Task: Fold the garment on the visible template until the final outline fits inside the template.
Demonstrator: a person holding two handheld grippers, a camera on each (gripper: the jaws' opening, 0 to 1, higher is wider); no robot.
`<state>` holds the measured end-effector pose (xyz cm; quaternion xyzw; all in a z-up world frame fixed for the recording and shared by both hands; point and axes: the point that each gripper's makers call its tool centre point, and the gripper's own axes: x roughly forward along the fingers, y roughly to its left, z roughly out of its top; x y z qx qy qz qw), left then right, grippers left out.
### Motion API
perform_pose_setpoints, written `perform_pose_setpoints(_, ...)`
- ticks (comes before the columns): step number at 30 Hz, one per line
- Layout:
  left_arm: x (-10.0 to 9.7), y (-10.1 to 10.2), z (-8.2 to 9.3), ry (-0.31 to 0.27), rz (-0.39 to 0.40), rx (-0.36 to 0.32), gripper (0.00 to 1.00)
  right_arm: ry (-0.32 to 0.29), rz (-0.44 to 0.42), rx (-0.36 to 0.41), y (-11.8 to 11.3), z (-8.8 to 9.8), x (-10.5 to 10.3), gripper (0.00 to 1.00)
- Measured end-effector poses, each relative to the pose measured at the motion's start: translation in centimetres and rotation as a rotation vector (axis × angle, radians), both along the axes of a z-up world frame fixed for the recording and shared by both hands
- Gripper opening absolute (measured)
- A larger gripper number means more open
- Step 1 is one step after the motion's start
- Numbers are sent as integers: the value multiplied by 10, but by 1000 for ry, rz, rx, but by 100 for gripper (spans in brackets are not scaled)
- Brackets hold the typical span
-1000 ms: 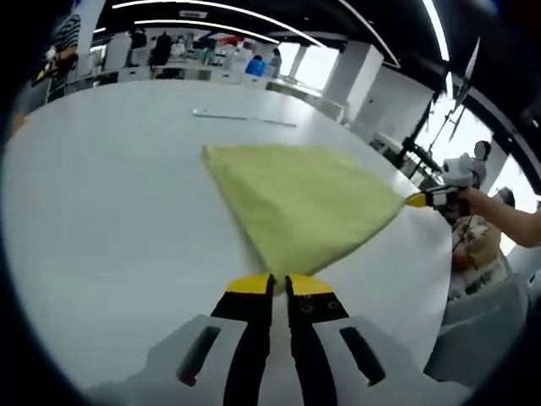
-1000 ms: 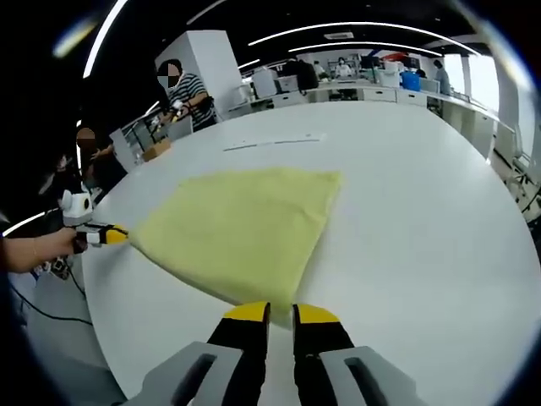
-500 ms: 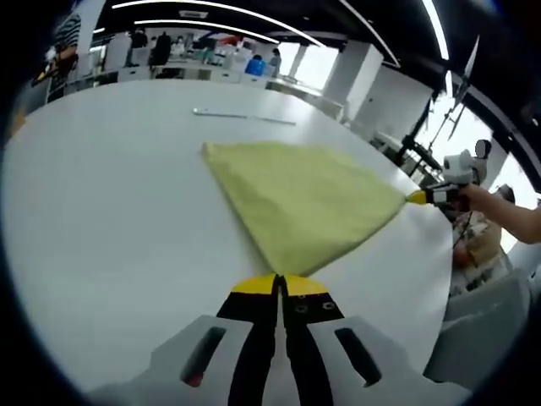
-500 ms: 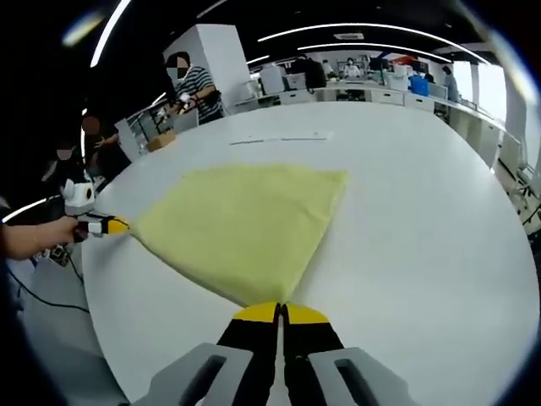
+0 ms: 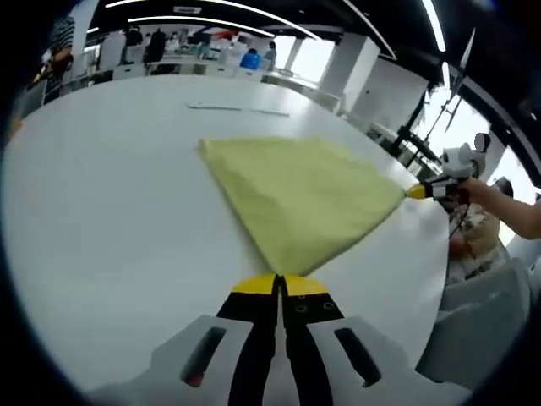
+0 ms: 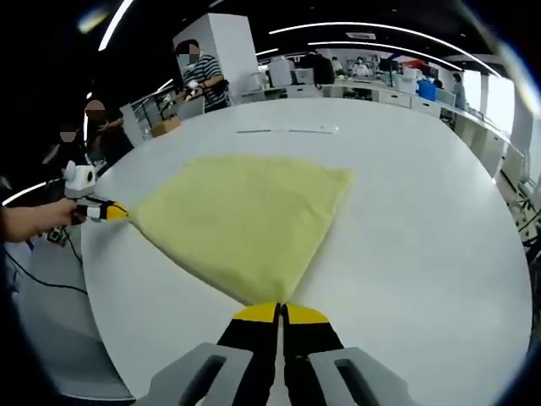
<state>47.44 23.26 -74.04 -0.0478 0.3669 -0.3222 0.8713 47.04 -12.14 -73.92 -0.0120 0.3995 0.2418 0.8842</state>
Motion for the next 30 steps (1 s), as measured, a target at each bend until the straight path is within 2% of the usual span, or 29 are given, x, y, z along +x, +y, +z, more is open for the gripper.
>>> perform_pose_setpoints(6,-6,1,-4,3,-26,38,0,5,-11,11,0,-1,-9,0)
perform_pose_setpoints(30,-35,3,-4,25,-39,81,0,39,-19,29,-1,-9,-34,0)
